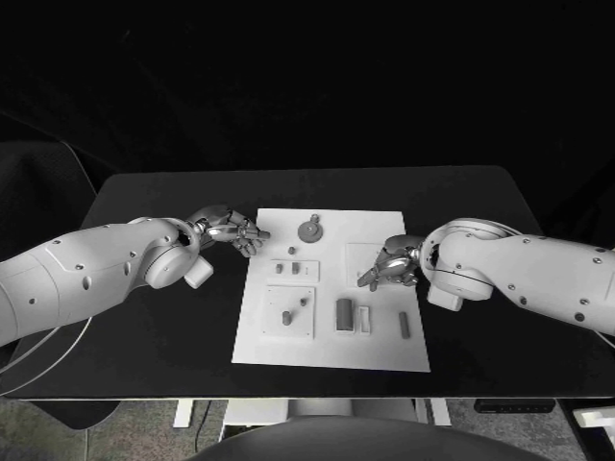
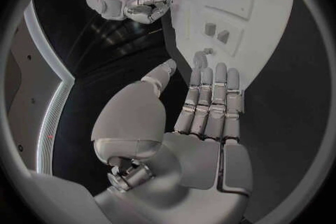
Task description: Assemble the parts on the task board
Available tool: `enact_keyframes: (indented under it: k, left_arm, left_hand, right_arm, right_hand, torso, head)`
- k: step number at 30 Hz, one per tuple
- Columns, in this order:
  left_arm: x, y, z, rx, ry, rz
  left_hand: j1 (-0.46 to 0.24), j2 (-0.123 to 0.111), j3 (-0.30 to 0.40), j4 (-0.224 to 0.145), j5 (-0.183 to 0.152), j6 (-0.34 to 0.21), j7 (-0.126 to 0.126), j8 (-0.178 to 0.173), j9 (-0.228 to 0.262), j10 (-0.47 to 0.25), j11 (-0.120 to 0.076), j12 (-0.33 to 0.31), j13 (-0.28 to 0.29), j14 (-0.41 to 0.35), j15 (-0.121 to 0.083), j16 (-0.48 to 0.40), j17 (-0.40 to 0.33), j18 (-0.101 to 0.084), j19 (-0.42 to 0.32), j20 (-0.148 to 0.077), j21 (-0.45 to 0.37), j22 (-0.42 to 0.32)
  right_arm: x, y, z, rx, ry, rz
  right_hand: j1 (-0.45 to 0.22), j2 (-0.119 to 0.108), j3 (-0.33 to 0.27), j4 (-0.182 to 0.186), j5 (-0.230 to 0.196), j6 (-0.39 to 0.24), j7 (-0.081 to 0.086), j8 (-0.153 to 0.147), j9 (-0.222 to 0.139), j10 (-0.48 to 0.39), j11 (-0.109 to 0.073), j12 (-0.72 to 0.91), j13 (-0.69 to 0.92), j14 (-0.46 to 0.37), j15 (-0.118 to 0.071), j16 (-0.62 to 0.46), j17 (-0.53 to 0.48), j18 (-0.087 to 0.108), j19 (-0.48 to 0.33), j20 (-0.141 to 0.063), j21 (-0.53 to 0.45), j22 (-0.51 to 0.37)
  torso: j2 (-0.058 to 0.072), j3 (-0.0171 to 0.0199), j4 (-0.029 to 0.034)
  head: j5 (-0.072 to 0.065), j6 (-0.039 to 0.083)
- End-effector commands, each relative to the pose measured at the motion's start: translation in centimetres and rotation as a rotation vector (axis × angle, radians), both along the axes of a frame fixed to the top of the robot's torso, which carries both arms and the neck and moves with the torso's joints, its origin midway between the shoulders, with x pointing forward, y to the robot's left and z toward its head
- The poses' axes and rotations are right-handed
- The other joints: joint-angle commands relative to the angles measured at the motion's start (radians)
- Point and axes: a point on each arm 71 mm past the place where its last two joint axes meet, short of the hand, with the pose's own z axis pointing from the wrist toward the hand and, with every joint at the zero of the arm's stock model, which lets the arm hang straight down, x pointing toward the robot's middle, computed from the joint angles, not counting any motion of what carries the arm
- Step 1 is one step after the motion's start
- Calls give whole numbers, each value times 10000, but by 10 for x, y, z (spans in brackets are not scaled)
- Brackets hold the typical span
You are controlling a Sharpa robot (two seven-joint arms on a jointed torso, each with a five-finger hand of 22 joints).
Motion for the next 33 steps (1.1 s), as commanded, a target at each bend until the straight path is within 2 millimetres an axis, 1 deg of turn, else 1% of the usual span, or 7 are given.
enact_keyframes:
  k: [1, 5, 8, 13, 16, 20, 33]
  left_arm:
    - [1, -3, 4, -241, -507, 62]
    - [1, -4, 7, -454, -807, 169]
    - [1, -3, 10, -733, -1112, 299]
    - [1, -2, 14, -1154, -1591, 379]
    - [0, -4, 17, -1382, -1781, 357]
    - [-2, -9, 17, -1501, -1816, 237]
    - [-5, -12, 18, -1628, -1751, 124]
  left_hand:
    - [-6, 92, 63, 28, 28, -22, -27, -11, 1, 30, -27, -23, 28, 34, -31, -2, 5, 88, -22, -35, -33, 17]
    - [29, 118, 89, 15, 24, 56, -35, 31, 20, 197, -46, 36, 71, 179, -53, 61, 33, 107, 77, -55, 26, 50]
    - [51, 140, 115, 9, 22, 181, -47, 88, 47, 515, -85, 143, 136, 523, -109, 192, 104, 167, 356, -106, 181, 121]
    - [66, 162, 135, 4, 23, 290, -59, 136, 70, 713, -111, 205, 170, 721, -142, 255, 145, 205, 520, -136, 265, 155]
    - [80, 192, 152, -2, 25, 378, -69, 175, 88, 835, -128, 240, 188, 836, -163, 286, 168, 228, 616, -152, 310, 172]
    - [90, 216, 164, -6, 26, 432, -75, 198, 100, 908, -138, 259, 196, 908, -176, 306, 183, 242, 677, -163, 338, 181]
    - [92, 220, 165, -9, 25, 454, -78, 207, 104, 937, -142, 264, 199, 938, -181, 313, 189, 248, 703, -166, 349, 184]
  right_arm:
    - [-3, -8, 8, 371, -538, -181]
    - [-10, -19, 9, 243, -331, -176]
    - [-18, -31, 8, -28, 124, -35]
    - [-21, -50, 6, -784, 125, 15]
    - [-23, -58, 5, -1193, 36, -43]
    - [-26, -62, 1, -1419, -272, -356]
    - [-43, -61, -32, -1997, 615, -107]
  right_hand:
    - [145, -34, 16, -102, 9, 25, 68, -13, 14, 13, -31, 68, 10, 46, -49, 164, 13, 470, -3, -76, 1309, -3]
    - [282, -36, 49, -170, 9, 57, 61, 11, 29, 37, -40, 80, 15, 59, -55, 162, 12, 470, 3, -82, 1318, 2]
    - [426, -20, 86, -214, 11, 95, 54, 38, 46, 61, -50, 90, 17, 79, -61, 161, 10, 470, 14, -88, 1328, 7]
    - [467, -11, 98, -221, 11, 108, 51, 48, 52, 66, -53, 91, 17, 85, -63, 158, 8, 470, 18, -90, 1330, 7]
    - [492, -11, 103, -223, 10, 132, 47, 62, 59, 68, -54, 89, 16, 87, -63, 155, 6, 470, 20, -91, 1330, 8]
    - [508, -28, 88, -200, 4, 245, 23, 128, 93, 58, -48, 72, 7, 85, -61, 136, -3, 470, 20, -90, 1326, 6]
    - [401, -39, 19, -94, -4, 416, -8, 226, 147, 14, -22, 10, -25, 62, -51, 76, -32, 470, 4, -76, 1298, -9]
  torso:
    - [-2, 12, -6]
    - [-5, 22, -14]
    - [-6, 28, -20]
    - [-1, 46, -14]
    - [7, 33, -7]
    - [-2, 35, -7]
    - [16, -4, 12]
  head:
    - [-43, 89]
    - [-75, 131]
    - [-220, 232]
    - [-241, 290]
    - [-287, 305]
    - [-310, 286]
    - [-399, 216]
